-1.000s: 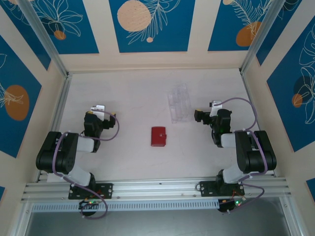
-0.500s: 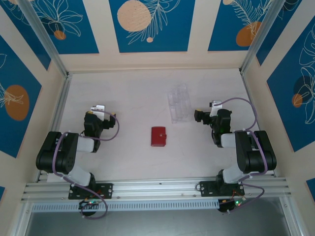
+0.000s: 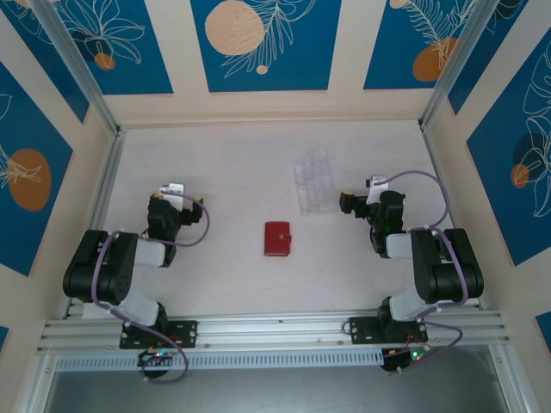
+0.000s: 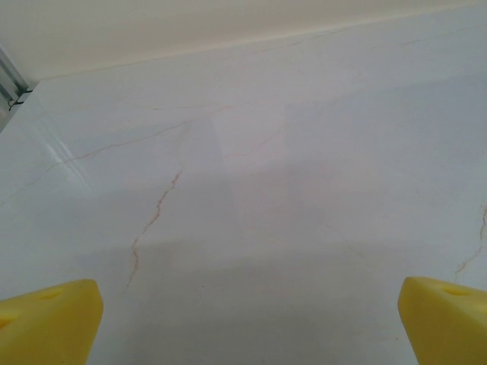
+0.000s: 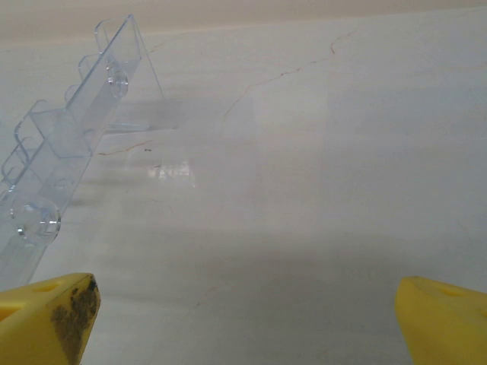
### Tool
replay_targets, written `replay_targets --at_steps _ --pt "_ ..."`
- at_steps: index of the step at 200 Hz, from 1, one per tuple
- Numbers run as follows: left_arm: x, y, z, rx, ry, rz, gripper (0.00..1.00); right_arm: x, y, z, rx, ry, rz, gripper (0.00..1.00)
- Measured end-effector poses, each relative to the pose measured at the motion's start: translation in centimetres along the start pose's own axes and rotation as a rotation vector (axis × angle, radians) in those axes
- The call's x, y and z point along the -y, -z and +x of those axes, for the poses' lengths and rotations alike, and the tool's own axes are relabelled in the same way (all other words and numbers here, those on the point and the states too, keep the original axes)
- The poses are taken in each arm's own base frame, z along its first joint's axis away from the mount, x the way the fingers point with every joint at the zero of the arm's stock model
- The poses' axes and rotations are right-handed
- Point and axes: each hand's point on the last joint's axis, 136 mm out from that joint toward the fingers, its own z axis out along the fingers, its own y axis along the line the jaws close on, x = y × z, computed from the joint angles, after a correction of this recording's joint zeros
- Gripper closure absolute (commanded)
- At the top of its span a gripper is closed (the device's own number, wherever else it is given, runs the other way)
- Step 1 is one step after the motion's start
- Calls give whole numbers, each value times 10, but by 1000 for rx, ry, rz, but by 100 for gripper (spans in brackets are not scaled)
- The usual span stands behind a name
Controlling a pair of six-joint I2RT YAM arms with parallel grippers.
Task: Put the credit cards into the card holder
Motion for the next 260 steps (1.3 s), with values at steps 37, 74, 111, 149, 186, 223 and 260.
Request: replay_targets --at_steps 37,74,111,149,186,223,260 --pt "0 2 0 9 -11 -6 0 0 0 0 0 3 0 1" --pt "1 3 0 14 -12 -5 0 0 0 0 0 3 0 1" --pt "1 3 0 14 -13 -4 0 0 0 0 0 3 0 1" --pt "1 4 -1 20 -12 -5 0 0 0 0 0 3 0 1" --pt "-3 21 13 60 -7 -29 0 -1 0 0 0 4 -2 1" --pt "-6 -1 -6 34 21 12 0 -2 0 0 0 5 -4 1" --pt "-3 -5 -7 18 29 56 0 -2 0 0 0 5 -4 1"
